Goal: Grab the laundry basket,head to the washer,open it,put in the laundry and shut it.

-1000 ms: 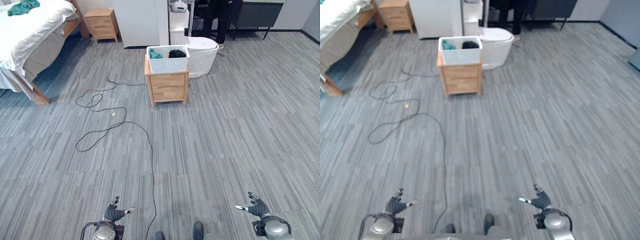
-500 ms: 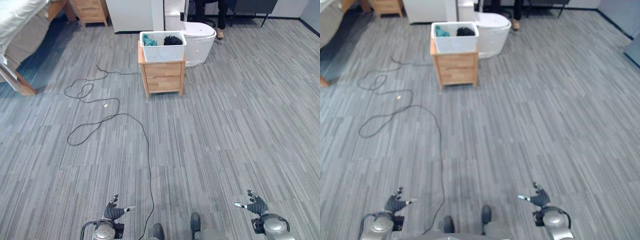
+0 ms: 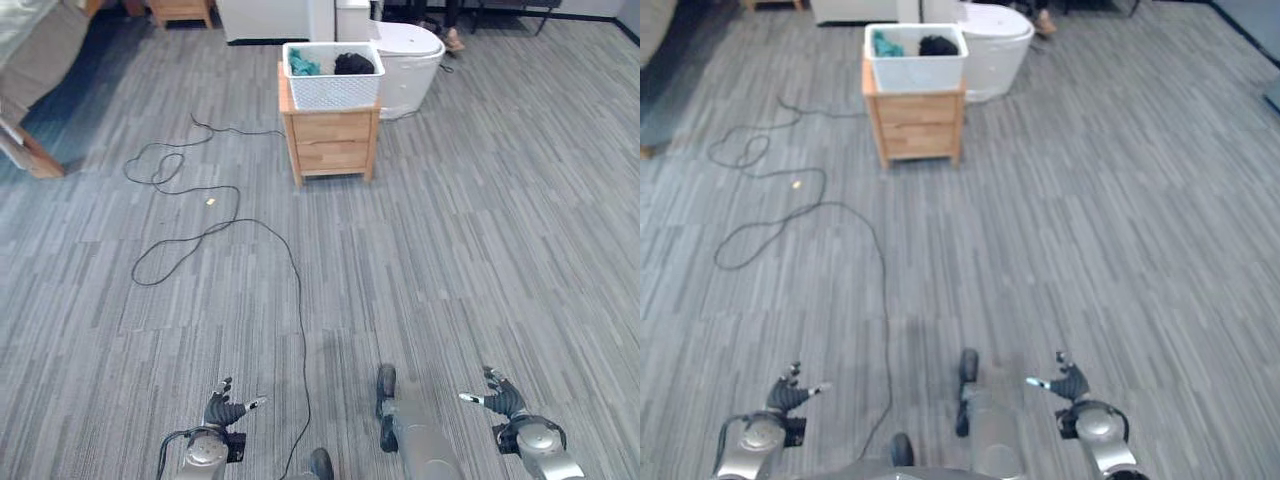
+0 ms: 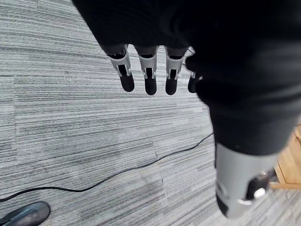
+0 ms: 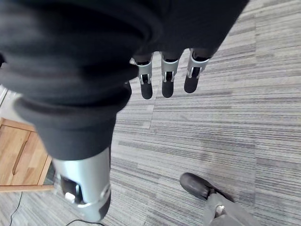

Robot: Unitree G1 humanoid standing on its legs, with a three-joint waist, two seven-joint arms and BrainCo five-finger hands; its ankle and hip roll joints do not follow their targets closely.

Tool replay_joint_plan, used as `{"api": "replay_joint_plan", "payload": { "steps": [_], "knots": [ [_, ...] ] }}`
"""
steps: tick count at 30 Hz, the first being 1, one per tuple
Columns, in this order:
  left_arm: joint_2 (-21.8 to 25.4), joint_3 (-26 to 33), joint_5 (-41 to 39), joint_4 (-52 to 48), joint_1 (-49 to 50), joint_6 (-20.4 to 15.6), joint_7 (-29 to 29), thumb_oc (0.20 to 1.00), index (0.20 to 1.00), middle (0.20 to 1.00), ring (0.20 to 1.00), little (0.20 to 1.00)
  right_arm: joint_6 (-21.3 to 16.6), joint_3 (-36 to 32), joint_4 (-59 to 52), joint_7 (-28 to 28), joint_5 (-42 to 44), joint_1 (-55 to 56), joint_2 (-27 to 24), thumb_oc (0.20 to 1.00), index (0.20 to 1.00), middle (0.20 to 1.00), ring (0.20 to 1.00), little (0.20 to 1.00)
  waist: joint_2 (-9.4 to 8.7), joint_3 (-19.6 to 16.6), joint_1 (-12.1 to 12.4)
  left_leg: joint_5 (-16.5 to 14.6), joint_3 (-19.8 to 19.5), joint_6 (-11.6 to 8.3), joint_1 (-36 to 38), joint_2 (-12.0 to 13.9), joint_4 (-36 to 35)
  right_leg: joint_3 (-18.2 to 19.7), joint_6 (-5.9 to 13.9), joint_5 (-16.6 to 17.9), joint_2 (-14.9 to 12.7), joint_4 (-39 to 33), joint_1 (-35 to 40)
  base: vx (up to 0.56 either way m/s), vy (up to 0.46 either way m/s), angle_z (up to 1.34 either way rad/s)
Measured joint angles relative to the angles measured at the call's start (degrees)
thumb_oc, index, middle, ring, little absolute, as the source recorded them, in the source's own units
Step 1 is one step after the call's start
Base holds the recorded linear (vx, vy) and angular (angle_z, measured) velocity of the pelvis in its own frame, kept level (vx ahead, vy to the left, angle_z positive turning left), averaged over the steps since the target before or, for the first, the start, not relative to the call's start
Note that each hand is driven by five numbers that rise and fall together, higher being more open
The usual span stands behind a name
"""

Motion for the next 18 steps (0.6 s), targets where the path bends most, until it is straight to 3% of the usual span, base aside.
{"api": "replay_joint_plan", "payload": {
  "steps": [2,3,4,5,6,8,9,10,12,13,14,15,16,17,18],
  "knots": [
    [-1.0,-0.6,0.0,-0.1,0.0,0.0,-0.1,1.0,1.0,1.0,1.0,1.0,0.1,-0.4,0.0,0.0,0.0,0.6,-0.3,1.0,1.0,1.0,1.0,1.0,0.94,0.0,-0.9,-0.9,-2.2,-0.51,1.5,1.5,0.0,-0.3,-0.27,5.2,0.5,1.9,1.6,0.25,-0.144,0.73],
    [-2.0,-0.7,0.1,-0.1,0.1,0.0,-0.2,1.0,1.0,1.0,1.0,1.0,0.1,-0.6,0.0,0.0,0.0,0.1,-0.7,1.0,1.0,1.0,1.0,1.0,3.29,0.4,-1.4,-1.3,-3.7,-0.88,2.3,3.6,0.5,-0.5,-0.39,5.5,1.9,3.9,2.3,0.31,-0.216,0.83],
    [-2.5,-1.1,0.1,-0.2,-0.1,0.0,-0.2,1.0,1.0,1.0,1.0,1.0,0.2,-0.6,0.0,0.0,0.0,0.1,-0.7,1.0,1.0,1.0,1.0,1.0,3.84,0.4,-1.6,-0.9,-4.6,-1.62,2.6,4.2,2.9,0.5,-0.76,5.5,2.8,5.2,3.1,0.29,-0.219,0.88],
    [-3.0,-1.2,0.1,-0.1,0.3,-0.1,-0.2,1.0,1.0,1.0,1.0,1.0,0.2,-0.8,0.1,0.1,0.0,0.1,-0.8,1.0,1.0,1.0,1.0,1.0,3.88,0.4,-1.7,0.9,-4.5,-4.46,2.4,5.5,8.1,0.4,-2.42,5.7,3.4,4.9,6.7,0.31,-0.244,0.63],
    [-3.3,-1.2,0.1,-0.1,0.7,-0.1,-0.2,1.0,1.0,1.0,1.0,1.0,0.1,-1.0,0.0,0.1,0.0,0.1,-0.9,1.0,1.0,1.0,1.0,1.0,4.01,0.2,-1.7,1.7,-4.5,-5.56,2.8,6.1,10.4,0.0,-2.94,5.4,4.0,4.5,8.6,0.34,-0.269,0.42],
    [-3.6,-1.2,0.1,0.0,2.3,0.0,-0.4,1.0,1.0,1.0,1.0,1.0,-0.3,-1.3,-0.1,0.0,0.0,-0.2,-1.2,1.0,1.0,1.0,1.0,1.0,4.21,-0.4,-1.4,2.8,-4.2,-7.4,0.3,8.0,22.2,-0.4,-6.83,3.6,6.0,2.3,13.8,0.24,-0.208,0.06],
    [-3.7,-1.1,0.0,0.5,2.2,0.0,-0.5,1.0,1.0,1.0,1.0,1.0,-0.2,-0.9,0.0,0.0,0.1,-0.6,-1.2,1.0,1.0,1.0,1.0,1.0,3.06,-0.6,-0.9,4.9,-4.3,-8.74,-5.1,8.2,31.8,0.6,-10.78,4.4,6.2,0.9,15.2,0.1,-0.087,-0.29],
    [-4.0,-1.4,0.0,1.1,2.2,0.0,-0.5,1.0,1.0,1.0,1.0,1.0,-0.2,-0.4,0.0,-0.1,0.1,-1.2,-1.5,1.0,1.0,1.0,1.0,1.0,2.51,-1.0,-0.3,2.6,-4.2,-8.76,-8.6,8.0,36.2,1.4,-11.84,5.6,6.3,-0.2,15.5,0.13,-0.069,-0.57],
    [-4.2,-1.9,0.0,1.1,1.8,0.1,-1.2,1.0,1.0,1.0,1.0,1.0,-0.3,-0.6,-0.1,-0.2,0.1,-2.2,-1.7,1.0,1.0,1.0,1.0,1.0,1.89,-0.9,0.1,-0.9,-3.9,-8.44,-14.3,6.9,35.0,2.7,-12.5,5.1,6.4,-1.4,16.2,0.26,-0.084,-0.43],
    [-4.0,-2.2,0.0,0.8,0.5,0.0,-1.3,1.0,1.0,1.0,1.0,1.0,0.3,-0.4,-0.1,-0.2,0.1,-2.1,-1.8,1.0,1.0,1.0,1.0,1.0,0.62,-0.4,0.8,-1.7,-2.9,-6.71,-16.9,5.3,29.8,4.4,-13.05,4.7,6.3,-3.6,18.4,0.24,-0.049,-0.18],
    [-3.8,-2.1,0.0,0.7,0.2,-0.1,-1.3,1.0,1.0,1.0,1.0,1.0,0.3,-0.2,-0.1,-0.2,0.1,-2.1,-1.7,1.0,1.0,1.0,1.0,1.0,-0.41,0.0,1.0,-1.6,-2.8,-6.23,-17.6,4.0,25.5,5.2,-12.98,4.7,6.2,-4.9,20.1,0.25,-0.025,-0.31],
    [-3.5,-2.1,0.0,0.8,0.1,-0.1,-1.3,1.0,1.0,1.0,1.0,1.0,0.3,-0.1,0.0,-0.2,0.1,-1.8,-1.6,1.0,1.0,1.0,1.0,1.0,-1.23,0.3,1.1,-0.7,-3.0,-5.86,-17.9,3.0,21.0,5.3,-12.64,5.1,6.2,-6.1,21.7,0.29,0.003,-0.6],
    [-3.3,-2.1,0.0,0.8,0.4,0.0,-1.2,1.0,1.0,1.0,1.0,1.0,0.1,0.1,0.1,-0.3,0.1,-2.3,-1.6,1.0,1.0,1.0,1.0,1.0,-1.06,0.2,1.7,2.0,-3.2,-5.41,-20.1,3.3,15.8,5.4,-11.94,4.6,7.3,-6.1,23.2,0.29,0.003,-0.69],
    [-3.1,-2.1,0.0,1.1,0.5,0.0,-1.2,1.0,1.0,1.0,1.0,1.0,-0.2,0.7,0.5,-0.5,0.1,-2.4,-1.6,1.0,1.0,1.0,1.0,1.0,-1.15,0.1,2.0,4.7,-3.6,-5.89,-21.8,3.5,12.2,5.8,-10.46,3.3,8.0,-6.1,24.1,0.32,0.002,-0.76],
    [-2.9,-2.0,0.0,1.4,0.3,0.0,-1.2,1.0,1.0,1.0,1.0,1.0,-0.2,1.4,1.6,-0.9,0.1,-2.8,-1.6,1.0,1.0,1.0,1.0,1.0,-1.08,-0.1,2.2,7.8,-4.8,-6.37,-22.8,3.5,8.2,6.4,-10.19,2.2,8.7,-6.1,24.7,0.26,0.012,-0.64]
  ]
}}
